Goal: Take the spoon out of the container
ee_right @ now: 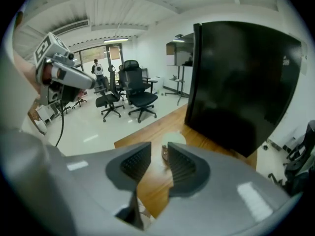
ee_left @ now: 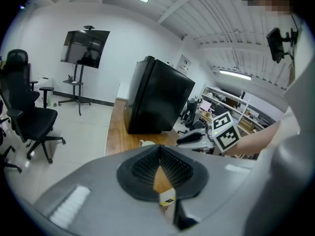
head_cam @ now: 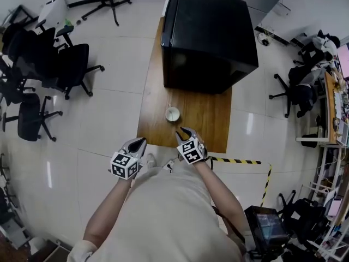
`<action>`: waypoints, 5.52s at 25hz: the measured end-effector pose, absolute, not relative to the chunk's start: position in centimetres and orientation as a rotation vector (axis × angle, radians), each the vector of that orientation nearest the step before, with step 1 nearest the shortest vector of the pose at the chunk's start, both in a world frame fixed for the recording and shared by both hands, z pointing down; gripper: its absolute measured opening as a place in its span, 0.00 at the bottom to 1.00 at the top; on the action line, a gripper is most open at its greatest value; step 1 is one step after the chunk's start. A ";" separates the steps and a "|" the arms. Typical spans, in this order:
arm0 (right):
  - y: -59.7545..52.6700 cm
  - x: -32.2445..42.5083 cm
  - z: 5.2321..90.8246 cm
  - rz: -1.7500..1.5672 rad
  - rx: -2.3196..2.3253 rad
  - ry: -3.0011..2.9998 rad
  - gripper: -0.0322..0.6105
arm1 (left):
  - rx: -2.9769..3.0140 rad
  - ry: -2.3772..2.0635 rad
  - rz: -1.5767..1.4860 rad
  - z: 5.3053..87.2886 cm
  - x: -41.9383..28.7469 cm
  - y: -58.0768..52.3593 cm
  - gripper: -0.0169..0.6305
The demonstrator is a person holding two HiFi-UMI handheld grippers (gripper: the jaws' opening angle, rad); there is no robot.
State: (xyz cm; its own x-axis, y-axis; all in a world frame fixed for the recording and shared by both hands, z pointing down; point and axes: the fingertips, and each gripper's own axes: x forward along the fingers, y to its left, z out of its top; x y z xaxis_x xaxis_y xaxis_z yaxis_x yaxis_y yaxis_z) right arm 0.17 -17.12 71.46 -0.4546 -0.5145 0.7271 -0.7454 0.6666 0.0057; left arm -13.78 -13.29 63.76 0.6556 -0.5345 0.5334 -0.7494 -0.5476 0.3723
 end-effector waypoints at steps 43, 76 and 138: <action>-20.1 1.2 73.8 0.523 0.915 -2.216 0.12 | 2.196 -1.090 0.532 65.4 -12.4 -15.2 0.00; -21.7 12.9 84.1 1.488 1.417 -2.137 0.12 | 2.202 -1.089 0.633 65.1 -11.7 -15.4 0.00; -11.2 3.1 76.9 0.862 1.428 -2.126 0.13 | 2.262 -1.225 0.315 64.3 -29.1 -5.8 0.00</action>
